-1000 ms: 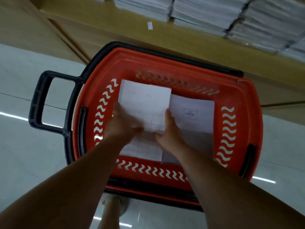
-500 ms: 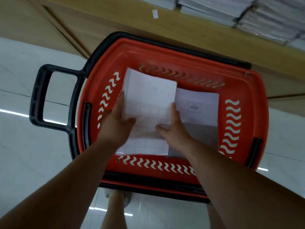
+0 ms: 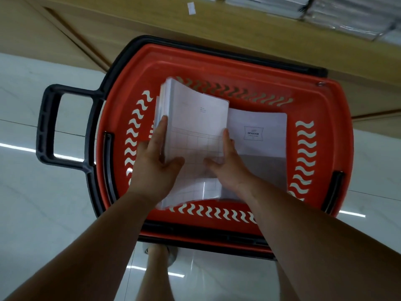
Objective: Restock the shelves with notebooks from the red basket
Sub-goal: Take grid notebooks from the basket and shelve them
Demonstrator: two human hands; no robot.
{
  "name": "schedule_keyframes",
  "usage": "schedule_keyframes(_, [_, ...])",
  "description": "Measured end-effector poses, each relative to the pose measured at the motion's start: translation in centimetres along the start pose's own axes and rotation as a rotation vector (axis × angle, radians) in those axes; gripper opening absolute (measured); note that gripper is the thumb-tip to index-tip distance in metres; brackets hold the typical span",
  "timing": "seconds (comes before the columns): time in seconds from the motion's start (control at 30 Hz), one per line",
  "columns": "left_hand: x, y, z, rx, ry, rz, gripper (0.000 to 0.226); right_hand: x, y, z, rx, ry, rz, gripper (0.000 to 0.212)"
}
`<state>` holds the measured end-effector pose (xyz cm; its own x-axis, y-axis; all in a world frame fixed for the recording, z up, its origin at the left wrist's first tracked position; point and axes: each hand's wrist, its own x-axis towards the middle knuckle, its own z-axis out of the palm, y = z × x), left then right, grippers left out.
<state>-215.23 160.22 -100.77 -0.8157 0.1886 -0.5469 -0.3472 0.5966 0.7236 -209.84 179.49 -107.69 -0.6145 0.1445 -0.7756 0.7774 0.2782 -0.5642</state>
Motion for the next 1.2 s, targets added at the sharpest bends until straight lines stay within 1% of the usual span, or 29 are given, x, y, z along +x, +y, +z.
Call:
schedule_keyframes(0.07, [0.4, 0.7, -0.3, -0.102, -0.071, -0.054, 0.097, -0.1, -0.3, 0.2, -0.01, 0.02, 0.004, 0.104])
schedule_keyframes(0.17, [0.5, 1.7, -0.6, -0.205, -0.088, -0.124, 0.096, -0.5, -1.2, 0.2, -0.012, 0.014, 0.02, 0.102])
schedule_keyframes(0.27, [-0.8, 3.2, -0.9, -0.241, -0.072, -0.103, 0.094, -1.5, -2.4, -0.8, 0.06, -0.03, 0.019, 0.088])
schedule_keyframes(0.37, [-2.7, 5.4, -1.9, -0.281, -0.036, -0.062, 0.091, -3.8, -4.3, -1.6, 0.182, -0.063, -0.025, 0.072])
schedule_keyframes(0.5, [-5.9, 9.5, -4.9, -0.415, -0.023, -0.036, 0.086, -8.9, -8.0, -2.5, 0.305, -0.104, -0.035, 0.064])
schedule_keyframes(0.63, [-10.2, 15.4, -8.4, -0.497, 0.011, -0.01, 0.084, -14.6, -12.3, -5.4, 0.399, -0.135, -0.055, 0.062])
schedule_keyframes(0.7, [-12.9, 18.6, -10.2, -0.538, 0.035, -0.028, 0.083, -17.8, -14.5, -7.2, 0.434, -0.167, -0.054, 0.062])
schedule_keyframes(0.83, [-18.5, 25.7, -14.2, -0.62, 0.098, -0.048, 0.081, -24.8, -20.1, -10.7, 0.432, -0.21, -0.146, 0.065])
schedule_keyframes(0.97, [-24.5, 32.4, -18.3, -0.676, 0.177, -0.06, 0.077, -31.9, -24.7, -13.9, 0.369, -0.203, -0.24, 0.078])
schedule_keyframes(1.0, [-26.0, 33.8, -19.0, -0.681, 0.184, -0.061, 0.077, -33.5, -25.6, -14.8, 0.36, -0.215, -0.257, 0.073])
schedule_keyframes(1.07, [-29.0, 36.2, -20.1, -0.692, 0.196, -0.054, 0.077, -36.5, -27.1, -16.8, 0.357, -0.244, -0.313, 0.047])
schedule_keyframes(1.1, [-30.2, 37.3, -20.6, -0.699, 0.202, -0.042, 0.077, -38.1, -28.0, -17.8, 0.363, -0.257, -0.343, 0.044])
schedule_keyframes(1.13, [-31.3, 38.2, -20.9, -0.702, 0.211, -0.033, 0.076, -39.4, -29.0, -18.6, 0.366, -0.258, -0.368, 0.046])
schedule_keyframes(1.2, [-32.8, 39.7, -21.3, -0.707, 0.225, -0.013, 0.075, -41.6, -30.5, -19.8, 0.364, -0.23, -0.412, 0.058])
